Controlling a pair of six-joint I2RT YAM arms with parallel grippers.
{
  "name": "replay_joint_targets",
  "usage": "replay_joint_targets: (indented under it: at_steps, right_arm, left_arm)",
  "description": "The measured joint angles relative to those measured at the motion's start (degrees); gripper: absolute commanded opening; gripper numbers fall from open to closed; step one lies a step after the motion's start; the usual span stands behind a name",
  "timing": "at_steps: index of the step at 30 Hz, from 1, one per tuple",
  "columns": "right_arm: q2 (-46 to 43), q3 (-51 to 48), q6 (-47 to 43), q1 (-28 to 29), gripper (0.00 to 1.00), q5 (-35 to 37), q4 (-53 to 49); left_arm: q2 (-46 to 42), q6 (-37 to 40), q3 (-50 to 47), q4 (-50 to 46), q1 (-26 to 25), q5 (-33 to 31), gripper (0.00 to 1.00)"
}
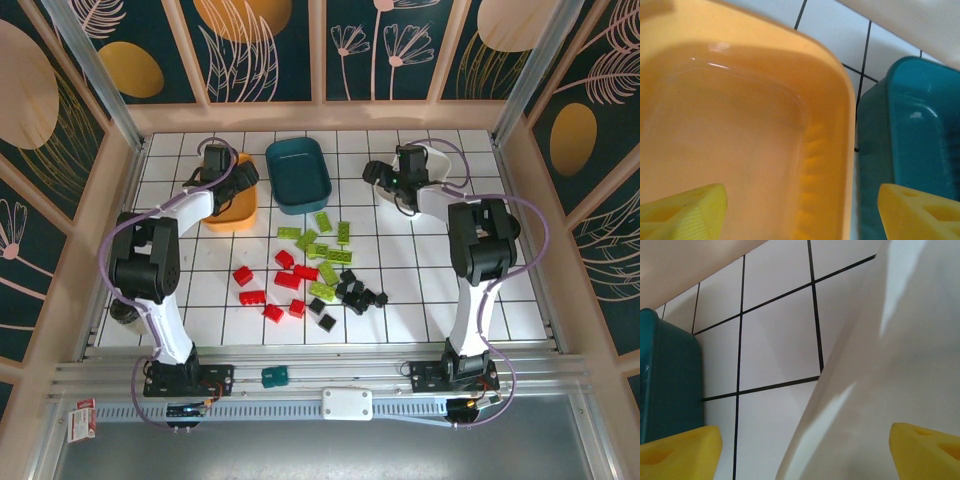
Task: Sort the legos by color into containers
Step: Move the container to the top-center of the table.
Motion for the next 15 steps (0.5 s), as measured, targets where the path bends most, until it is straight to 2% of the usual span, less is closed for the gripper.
replay_joint_targets:
  at_steps: [6, 15]
  right_arm:
    - [3.8, 3.9, -1.4, 0.6, 0.67, -2.3, -2.5]
    - [6.5, 6.6, -3.2, 2.8, 0.63, -4.3, -5.5]
  left_arm:
    - [6.2, 2.6, 5.2, -0.7, -1.7, 0.4, 0.75]
    - [9.5, 4.2, 8.6, -1.0, -4.3, 2.5, 0.73]
